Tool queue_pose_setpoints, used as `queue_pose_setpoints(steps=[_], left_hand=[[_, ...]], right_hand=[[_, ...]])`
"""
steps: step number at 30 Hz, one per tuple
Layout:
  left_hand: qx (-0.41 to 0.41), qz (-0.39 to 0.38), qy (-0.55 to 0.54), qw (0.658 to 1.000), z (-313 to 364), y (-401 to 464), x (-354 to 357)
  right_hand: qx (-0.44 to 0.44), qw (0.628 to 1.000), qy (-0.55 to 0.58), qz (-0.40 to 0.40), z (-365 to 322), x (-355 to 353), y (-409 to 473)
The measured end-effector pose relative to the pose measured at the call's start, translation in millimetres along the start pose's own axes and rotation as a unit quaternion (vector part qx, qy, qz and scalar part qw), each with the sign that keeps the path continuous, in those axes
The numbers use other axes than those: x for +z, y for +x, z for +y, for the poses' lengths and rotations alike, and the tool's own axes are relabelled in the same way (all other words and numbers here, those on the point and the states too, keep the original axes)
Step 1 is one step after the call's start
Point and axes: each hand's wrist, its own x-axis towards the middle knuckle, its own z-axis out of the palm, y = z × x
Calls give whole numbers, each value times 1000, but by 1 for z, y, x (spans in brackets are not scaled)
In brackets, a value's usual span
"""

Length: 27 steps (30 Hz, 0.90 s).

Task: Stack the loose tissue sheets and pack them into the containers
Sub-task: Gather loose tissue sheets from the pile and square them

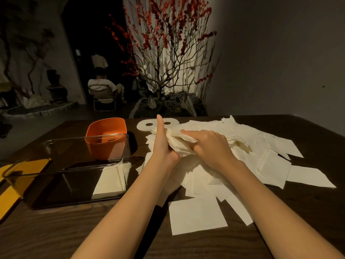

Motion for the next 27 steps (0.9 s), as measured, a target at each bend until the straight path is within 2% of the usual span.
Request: queue_pose_setpoints(steps=[3, 8, 16, 23, 27], left_hand=[[-11, -18, -32, 999, 1, 0, -2], [-3, 5, -42, 999, 0, -3, -3], [9, 9, -34, 999, 3, 5, -11], [27, -14, -32, 999, -3, 4, -8], [46, 1, 26, 999, -10, 1, -1]], right_hand=[[-9, 999, 20, -31, 7, 1, 2], [7, 998, 35, -59, 14, 4, 4], [22, 998, 57, -16, 12, 0, 4], [138, 983, 97, 76, 0, 6, 4], [89, 993, 18, 71, -10, 5, 1]])
